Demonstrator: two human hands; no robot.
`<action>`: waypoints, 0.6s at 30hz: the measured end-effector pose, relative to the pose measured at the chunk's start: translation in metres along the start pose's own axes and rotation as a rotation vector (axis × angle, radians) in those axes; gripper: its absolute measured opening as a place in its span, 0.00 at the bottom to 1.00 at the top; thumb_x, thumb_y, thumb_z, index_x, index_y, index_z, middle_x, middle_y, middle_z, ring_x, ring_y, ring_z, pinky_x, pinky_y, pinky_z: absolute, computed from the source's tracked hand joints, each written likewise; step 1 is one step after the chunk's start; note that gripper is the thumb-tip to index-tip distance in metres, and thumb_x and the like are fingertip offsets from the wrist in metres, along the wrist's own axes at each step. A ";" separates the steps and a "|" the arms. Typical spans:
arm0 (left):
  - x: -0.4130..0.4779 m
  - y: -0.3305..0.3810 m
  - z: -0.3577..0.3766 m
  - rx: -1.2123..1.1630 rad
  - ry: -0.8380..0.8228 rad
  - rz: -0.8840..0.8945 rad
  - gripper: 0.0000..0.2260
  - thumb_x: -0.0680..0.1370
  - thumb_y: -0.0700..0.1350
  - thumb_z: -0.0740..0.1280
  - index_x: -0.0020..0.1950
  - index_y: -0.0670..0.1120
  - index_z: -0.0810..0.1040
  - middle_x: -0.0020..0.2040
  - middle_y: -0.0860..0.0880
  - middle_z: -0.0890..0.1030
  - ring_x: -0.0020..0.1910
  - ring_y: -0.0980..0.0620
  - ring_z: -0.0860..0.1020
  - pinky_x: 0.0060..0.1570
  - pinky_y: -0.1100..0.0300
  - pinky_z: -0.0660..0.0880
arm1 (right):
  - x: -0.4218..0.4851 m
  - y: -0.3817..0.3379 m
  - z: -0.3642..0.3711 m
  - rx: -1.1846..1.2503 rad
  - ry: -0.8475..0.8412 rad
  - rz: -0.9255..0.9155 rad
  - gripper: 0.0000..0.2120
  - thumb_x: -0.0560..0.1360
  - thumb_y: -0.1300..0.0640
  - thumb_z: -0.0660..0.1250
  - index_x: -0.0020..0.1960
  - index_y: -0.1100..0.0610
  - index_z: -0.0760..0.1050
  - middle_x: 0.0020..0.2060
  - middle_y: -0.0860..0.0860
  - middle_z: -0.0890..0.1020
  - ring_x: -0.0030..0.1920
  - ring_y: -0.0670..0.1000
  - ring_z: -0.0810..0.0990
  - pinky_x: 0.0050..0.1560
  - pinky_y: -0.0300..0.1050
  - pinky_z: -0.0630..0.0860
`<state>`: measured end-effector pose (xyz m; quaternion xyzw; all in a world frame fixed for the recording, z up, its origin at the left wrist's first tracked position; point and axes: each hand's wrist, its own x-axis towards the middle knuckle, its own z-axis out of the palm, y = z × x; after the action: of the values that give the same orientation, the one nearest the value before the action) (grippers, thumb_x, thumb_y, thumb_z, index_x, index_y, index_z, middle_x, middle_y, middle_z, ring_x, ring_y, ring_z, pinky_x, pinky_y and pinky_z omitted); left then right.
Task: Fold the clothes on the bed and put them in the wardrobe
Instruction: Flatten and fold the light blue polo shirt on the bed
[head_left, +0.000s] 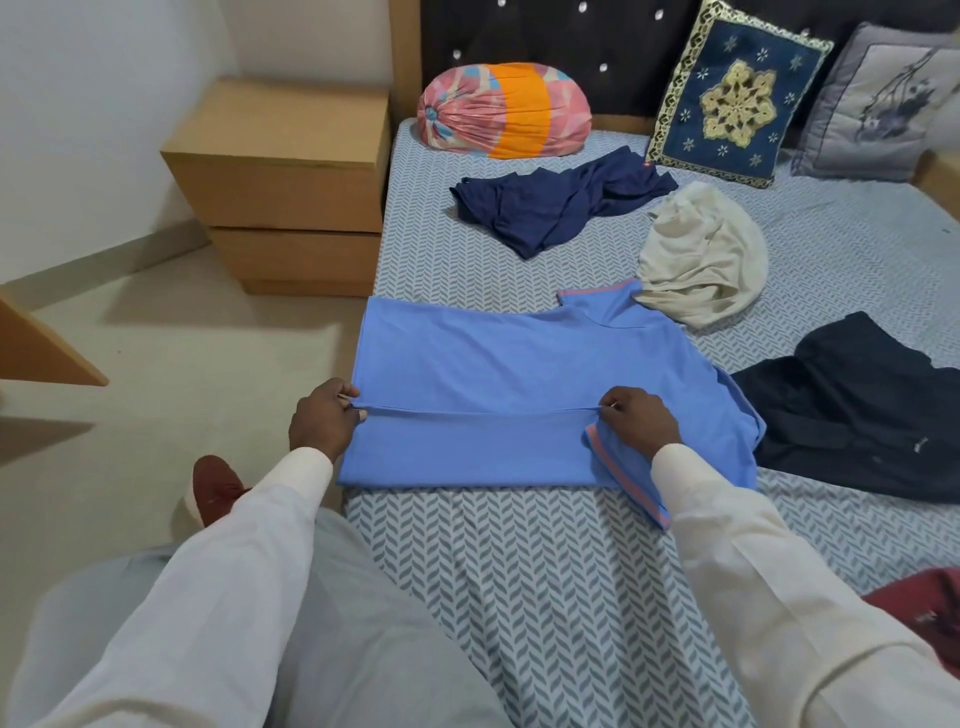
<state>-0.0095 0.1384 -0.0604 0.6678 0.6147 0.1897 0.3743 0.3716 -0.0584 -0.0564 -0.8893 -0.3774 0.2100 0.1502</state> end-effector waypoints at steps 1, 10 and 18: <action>0.002 0.001 0.001 0.012 -0.001 -0.004 0.11 0.71 0.38 0.73 0.51 0.49 0.79 0.43 0.50 0.79 0.49 0.46 0.78 0.49 0.57 0.73 | 0.002 0.000 0.000 0.000 -0.005 0.005 0.04 0.75 0.51 0.66 0.42 0.47 0.78 0.43 0.48 0.81 0.47 0.54 0.78 0.40 0.45 0.69; 0.008 0.011 0.010 0.359 0.098 0.109 0.15 0.73 0.40 0.70 0.58 0.47 0.77 0.56 0.44 0.78 0.54 0.40 0.74 0.49 0.51 0.72 | 0.014 -0.001 0.001 0.034 0.032 -0.052 0.01 0.75 0.51 0.68 0.46 0.46 0.78 0.44 0.48 0.80 0.50 0.54 0.79 0.43 0.47 0.72; -0.079 0.080 0.114 0.530 -0.382 0.651 0.33 0.74 0.65 0.56 0.75 0.50 0.67 0.71 0.40 0.68 0.69 0.38 0.67 0.65 0.46 0.67 | -0.066 0.026 -0.015 -0.295 -0.101 -0.233 0.25 0.62 0.48 0.76 0.56 0.50 0.71 0.51 0.52 0.75 0.52 0.56 0.76 0.49 0.50 0.73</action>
<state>0.1130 0.0346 -0.0592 0.9218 0.3202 0.0071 0.2182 0.3534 -0.1264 -0.0370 -0.8404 -0.5115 0.1778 0.0225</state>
